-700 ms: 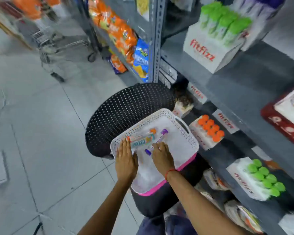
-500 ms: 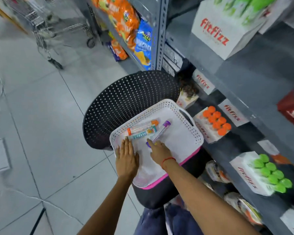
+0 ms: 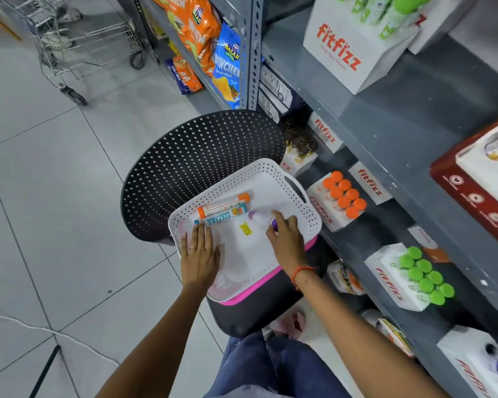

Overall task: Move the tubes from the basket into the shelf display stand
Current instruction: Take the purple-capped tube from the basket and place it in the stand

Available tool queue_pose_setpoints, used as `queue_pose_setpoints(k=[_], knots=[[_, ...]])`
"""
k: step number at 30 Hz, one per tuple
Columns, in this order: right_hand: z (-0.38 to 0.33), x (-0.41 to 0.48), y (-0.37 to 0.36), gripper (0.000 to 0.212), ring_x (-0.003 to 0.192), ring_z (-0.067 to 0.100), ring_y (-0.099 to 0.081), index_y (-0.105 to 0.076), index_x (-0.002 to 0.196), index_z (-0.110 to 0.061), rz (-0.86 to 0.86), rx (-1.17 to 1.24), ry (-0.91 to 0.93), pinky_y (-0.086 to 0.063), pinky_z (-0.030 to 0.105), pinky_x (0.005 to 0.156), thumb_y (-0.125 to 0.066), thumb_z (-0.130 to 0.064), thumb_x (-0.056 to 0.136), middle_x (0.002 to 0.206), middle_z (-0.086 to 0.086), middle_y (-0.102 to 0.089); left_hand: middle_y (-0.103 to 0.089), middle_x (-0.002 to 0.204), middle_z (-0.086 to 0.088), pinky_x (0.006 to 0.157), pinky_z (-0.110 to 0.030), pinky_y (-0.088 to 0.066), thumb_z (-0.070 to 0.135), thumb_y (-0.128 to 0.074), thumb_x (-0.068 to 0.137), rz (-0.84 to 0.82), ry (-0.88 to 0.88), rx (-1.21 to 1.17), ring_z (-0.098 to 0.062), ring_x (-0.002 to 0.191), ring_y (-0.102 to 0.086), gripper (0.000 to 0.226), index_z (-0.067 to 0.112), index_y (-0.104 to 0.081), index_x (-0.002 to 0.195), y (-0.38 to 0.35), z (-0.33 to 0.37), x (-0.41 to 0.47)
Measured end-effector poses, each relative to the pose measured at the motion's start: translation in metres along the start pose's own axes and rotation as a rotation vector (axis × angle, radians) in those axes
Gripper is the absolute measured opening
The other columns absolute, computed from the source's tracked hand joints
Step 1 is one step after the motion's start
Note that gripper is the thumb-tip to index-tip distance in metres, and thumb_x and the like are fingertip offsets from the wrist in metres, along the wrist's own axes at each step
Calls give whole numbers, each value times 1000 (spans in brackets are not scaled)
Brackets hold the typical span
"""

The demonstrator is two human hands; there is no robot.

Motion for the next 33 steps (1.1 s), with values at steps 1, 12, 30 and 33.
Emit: queue_pose_setpoints(k=[1, 12, 30, 33], knots=[[3, 0, 17, 33, 90, 34, -60, -54, 124, -14, 22, 42, -15, -55, 38, 81, -55, -15, 91, 110, 18, -49, -41, 145, -18, 115, -41, 8, 42, -7, 98, 12, -8, -14, -32, 136, -37, 68, -1, -42, 137, 4, 5, 2], [54, -63, 216, 18, 82, 20, -56, -71, 92, -14, 197, 163, -113, -35, 19, 69, -72, -8, 75, 86, 4, -55, -36, 149, -16, 114, -44, -14, 30, -38, 94, 341, -436, -297, -27, 138, -32, 57, 1, -32, 142, 120, 192, 45], [113, -229, 451, 30, 92, 32, -65, -70, 100, -12, 866, -99, -398, -50, 36, 83, -74, -11, 70, 101, 14, -73, -10, 154, -27, 118, -42, 3, 67, 7, 83, 205, -662, -234, -36, 144, -8, 99, -8, -9, 145, 169, 368, 5], [124, -226, 458, 30, 96, 34, -63, -69, 102, -7, 878, -186, -435, -48, 33, 82, -74, -14, 73, 103, 18, -72, -9, 155, -26, 116, -40, 7, 71, 10, 80, 209, -663, -247, -35, 144, -6, 103, -7, -7, 146, 170, 370, 5]])
Point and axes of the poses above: each hand's wrist, its own x-axis towards the middle knuckle, its own y-axis out of the back of the hand, z = x × y, the point moved 3 cm from there along x, towards the middle knuckle
